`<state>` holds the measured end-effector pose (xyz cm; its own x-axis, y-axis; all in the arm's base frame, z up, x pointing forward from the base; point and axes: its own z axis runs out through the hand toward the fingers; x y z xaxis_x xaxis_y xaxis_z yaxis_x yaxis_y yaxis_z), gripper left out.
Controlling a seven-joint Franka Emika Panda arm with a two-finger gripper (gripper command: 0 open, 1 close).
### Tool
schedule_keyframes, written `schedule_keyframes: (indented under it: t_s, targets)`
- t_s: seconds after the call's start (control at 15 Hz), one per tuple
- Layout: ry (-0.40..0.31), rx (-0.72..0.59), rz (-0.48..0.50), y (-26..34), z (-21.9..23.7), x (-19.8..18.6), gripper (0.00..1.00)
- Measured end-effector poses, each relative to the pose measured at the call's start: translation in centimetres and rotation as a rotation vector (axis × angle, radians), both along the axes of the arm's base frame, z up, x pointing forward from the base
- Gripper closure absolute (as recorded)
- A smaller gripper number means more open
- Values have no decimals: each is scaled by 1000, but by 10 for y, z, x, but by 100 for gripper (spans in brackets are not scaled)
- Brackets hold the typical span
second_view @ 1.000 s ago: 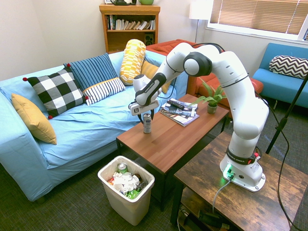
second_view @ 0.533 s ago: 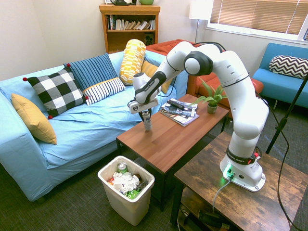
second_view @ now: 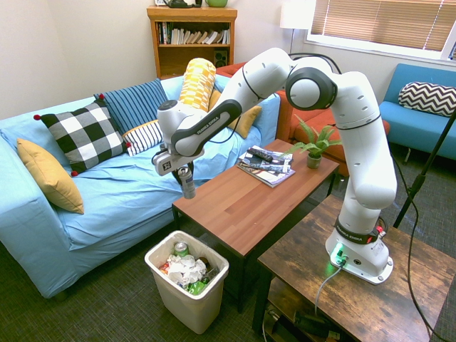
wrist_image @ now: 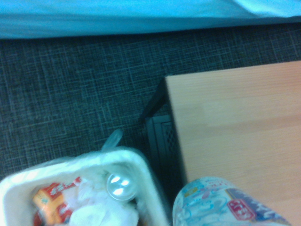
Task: Throw the can in the trash bin
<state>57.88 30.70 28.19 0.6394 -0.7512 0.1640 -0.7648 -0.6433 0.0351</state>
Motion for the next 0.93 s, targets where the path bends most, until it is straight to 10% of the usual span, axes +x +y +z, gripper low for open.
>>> schedule_keyframes:
  t_s: [0.4, 0.47, 0.93]
  targets:
    - [48, -71, 100, 89, -86, -50, 100]
    - [54, -76, 106, 92, -95, -53, 0]
    - [65, -80, 118, 100, -113, -61, 0]
